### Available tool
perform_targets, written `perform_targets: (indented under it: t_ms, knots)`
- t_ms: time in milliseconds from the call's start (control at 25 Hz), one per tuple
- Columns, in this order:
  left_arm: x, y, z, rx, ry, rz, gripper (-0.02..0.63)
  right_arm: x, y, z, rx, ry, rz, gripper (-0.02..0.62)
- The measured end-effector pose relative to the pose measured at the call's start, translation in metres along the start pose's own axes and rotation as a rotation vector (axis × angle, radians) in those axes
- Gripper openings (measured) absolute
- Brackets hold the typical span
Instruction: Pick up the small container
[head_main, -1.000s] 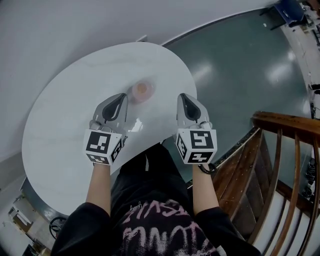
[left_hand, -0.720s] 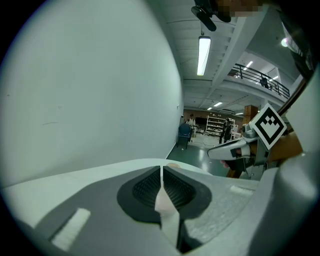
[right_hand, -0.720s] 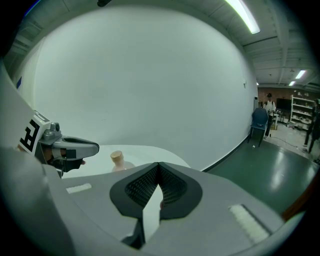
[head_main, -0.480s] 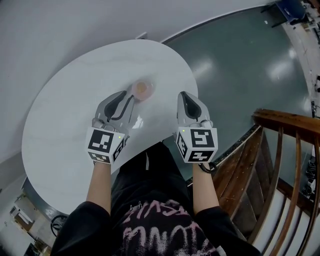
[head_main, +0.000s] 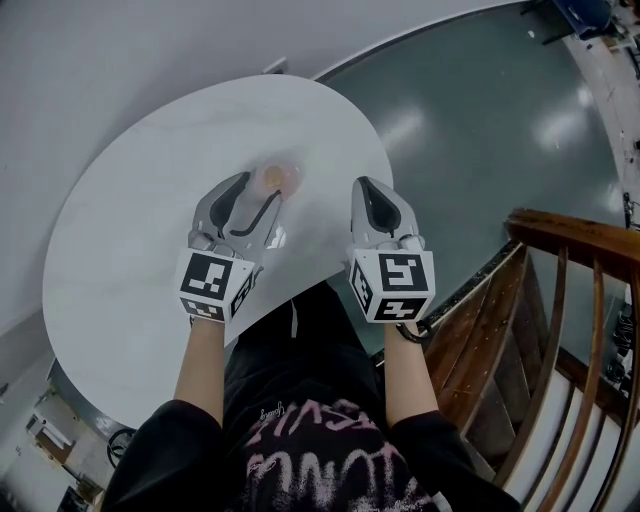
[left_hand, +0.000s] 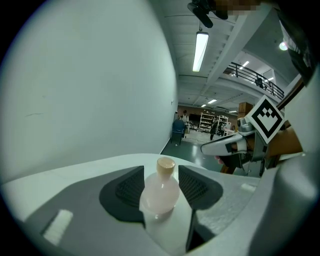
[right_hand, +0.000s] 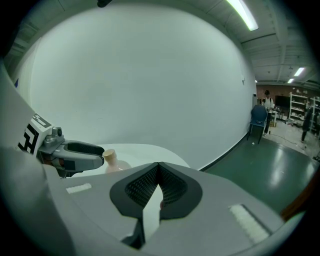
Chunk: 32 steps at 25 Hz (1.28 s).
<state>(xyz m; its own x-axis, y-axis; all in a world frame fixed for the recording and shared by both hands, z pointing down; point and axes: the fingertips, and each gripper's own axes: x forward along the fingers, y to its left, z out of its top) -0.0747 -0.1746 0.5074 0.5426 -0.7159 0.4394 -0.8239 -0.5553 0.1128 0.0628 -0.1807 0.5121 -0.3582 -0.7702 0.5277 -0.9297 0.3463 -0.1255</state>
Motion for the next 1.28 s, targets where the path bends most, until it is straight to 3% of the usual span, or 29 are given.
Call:
perform_targets:
  t_ms: [600,1280]
  knots:
    - [0.034,-0.008,-0.005,0.010,0.033,-0.019,0.227,0.006,-0.025,-0.008,0.030,0.022,-0.028,0.009]
    - [0.038,0.000,-0.008,0.036,0.035,0.010,0.190,0.010,-0.030,-0.013,0.032,0.037,-0.030,0.009]
